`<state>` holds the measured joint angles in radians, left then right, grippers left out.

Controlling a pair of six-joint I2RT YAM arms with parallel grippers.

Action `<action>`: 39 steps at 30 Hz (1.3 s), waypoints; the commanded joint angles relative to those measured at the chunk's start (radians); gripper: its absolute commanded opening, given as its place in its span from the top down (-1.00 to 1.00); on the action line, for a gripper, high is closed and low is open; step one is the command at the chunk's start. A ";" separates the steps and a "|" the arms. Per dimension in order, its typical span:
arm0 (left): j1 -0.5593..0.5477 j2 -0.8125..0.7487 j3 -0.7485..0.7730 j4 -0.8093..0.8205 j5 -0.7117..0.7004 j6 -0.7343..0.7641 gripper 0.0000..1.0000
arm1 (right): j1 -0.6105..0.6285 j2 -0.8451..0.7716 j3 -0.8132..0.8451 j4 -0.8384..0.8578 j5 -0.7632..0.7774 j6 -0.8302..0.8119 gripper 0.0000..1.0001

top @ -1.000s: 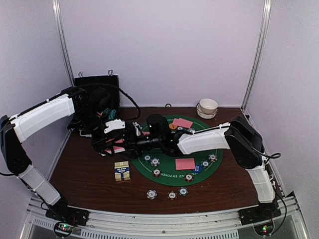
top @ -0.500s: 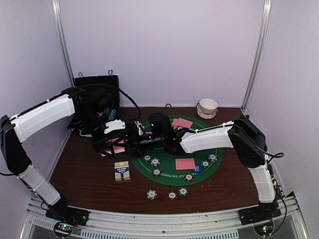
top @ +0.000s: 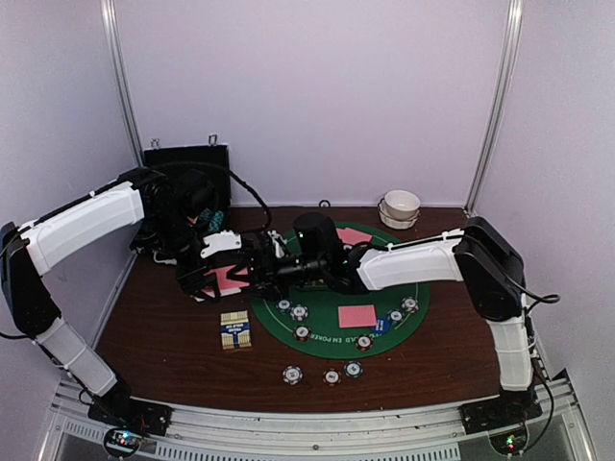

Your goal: Distribute texas hold em gaming equipment

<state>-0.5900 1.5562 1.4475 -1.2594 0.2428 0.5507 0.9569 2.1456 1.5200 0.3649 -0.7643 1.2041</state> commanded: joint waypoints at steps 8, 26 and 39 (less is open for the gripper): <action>0.002 -0.032 0.010 0.010 0.010 0.000 1.00 | -0.006 -0.087 -0.047 -0.021 0.004 0.006 0.24; 0.002 -0.034 -0.001 0.011 0.002 0.002 1.00 | -0.010 -0.155 -0.125 0.061 -0.013 0.092 0.98; 0.002 -0.038 -0.004 0.010 0.001 0.001 1.00 | -0.050 -0.224 -0.207 0.005 -0.019 0.056 1.00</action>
<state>-0.5907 1.5539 1.4448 -1.2572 0.2455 0.5507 0.9333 1.9789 1.3502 0.3923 -0.7704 1.2812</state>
